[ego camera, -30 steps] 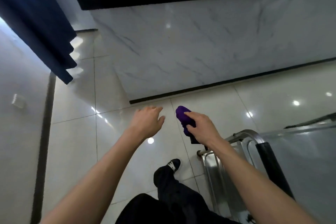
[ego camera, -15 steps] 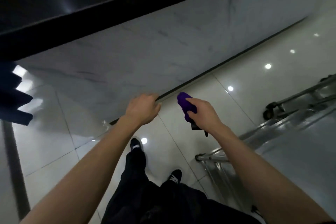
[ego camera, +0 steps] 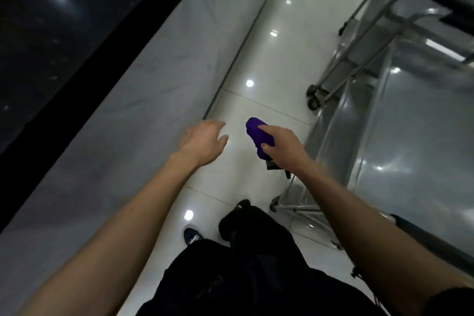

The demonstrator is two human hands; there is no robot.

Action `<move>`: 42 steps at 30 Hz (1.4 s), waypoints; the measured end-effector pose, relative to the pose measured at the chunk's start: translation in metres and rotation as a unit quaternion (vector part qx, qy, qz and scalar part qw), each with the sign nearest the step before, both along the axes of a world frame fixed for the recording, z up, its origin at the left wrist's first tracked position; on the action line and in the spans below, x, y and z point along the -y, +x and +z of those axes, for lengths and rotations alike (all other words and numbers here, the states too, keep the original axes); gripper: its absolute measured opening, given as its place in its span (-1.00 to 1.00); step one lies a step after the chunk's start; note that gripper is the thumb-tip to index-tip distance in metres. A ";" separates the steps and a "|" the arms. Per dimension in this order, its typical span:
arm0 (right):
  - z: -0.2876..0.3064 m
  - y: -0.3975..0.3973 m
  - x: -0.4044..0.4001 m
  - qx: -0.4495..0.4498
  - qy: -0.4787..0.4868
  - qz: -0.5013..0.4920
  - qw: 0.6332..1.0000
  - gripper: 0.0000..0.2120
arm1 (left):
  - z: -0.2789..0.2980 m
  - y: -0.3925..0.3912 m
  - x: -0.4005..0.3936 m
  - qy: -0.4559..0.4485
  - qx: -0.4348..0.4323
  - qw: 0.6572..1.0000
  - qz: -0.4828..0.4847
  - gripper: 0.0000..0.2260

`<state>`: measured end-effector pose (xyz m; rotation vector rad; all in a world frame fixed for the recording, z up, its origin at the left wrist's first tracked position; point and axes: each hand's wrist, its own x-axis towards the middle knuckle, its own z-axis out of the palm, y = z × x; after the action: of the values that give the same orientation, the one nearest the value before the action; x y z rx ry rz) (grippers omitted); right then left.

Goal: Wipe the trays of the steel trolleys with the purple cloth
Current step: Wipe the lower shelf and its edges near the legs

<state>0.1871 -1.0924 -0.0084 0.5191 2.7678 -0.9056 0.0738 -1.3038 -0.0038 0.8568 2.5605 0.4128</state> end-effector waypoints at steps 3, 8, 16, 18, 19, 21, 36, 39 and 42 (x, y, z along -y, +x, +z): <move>-0.011 -0.003 -0.030 -0.001 -0.014 -0.067 0.998 -0.53 | -0.008 -0.034 -0.047 -0.007 0.003 0.998 -0.062 -0.55; -0.024 -0.015 -0.080 -0.006 -0.056 -0.148 0.987 -0.52 | -0.009 -0.075 -0.120 -0.039 -0.010 0.989 -0.144 -0.56; -0.025 -0.041 -0.169 -0.025 -0.063 -0.270 0.960 -0.53 | 0.009 -0.129 -0.245 -0.084 -0.049 0.958 -0.270 -0.60; -0.026 -0.043 -0.184 -0.034 -0.062 -0.303 0.950 -0.54 | 0.010 -0.136 -0.278 -0.082 -0.061 0.947 -0.305 -0.62; -0.026 -0.046 -0.192 -0.037 -0.059 -0.318 0.946 -0.56 | 0.009 -0.140 -0.294 -0.076 -0.063 0.942 -0.321 -0.62; -0.028 -0.051 -0.206 -0.039 -0.058 -0.347 0.935 -0.59 | 0.007 -0.147 -0.326 -0.072 -0.062 0.931 -0.352 -0.58; -0.041 -0.093 -0.276 -0.011 -0.072 -0.566 0.822 -0.50 | -0.022 -0.228 -0.527 -0.061 -0.030 0.821 -0.567 -0.57; -0.052 -0.099 -0.287 -0.020 -0.074 -0.594 0.800 -0.49 | -0.030 -0.224 -0.561 -0.064 -0.024 0.795 -0.603 -0.57; -0.070 -0.105 -0.306 -0.033 -0.086 -0.616 0.782 -0.49 | -0.044 -0.214 -0.597 -0.074 -0.028 0.765 -0.639 -0.58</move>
<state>0.0824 -0.7862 -0.0786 2.3810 2.0546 -1.3099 -0.1405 -0.7072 -0.0476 2.2104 1.4237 -0.2555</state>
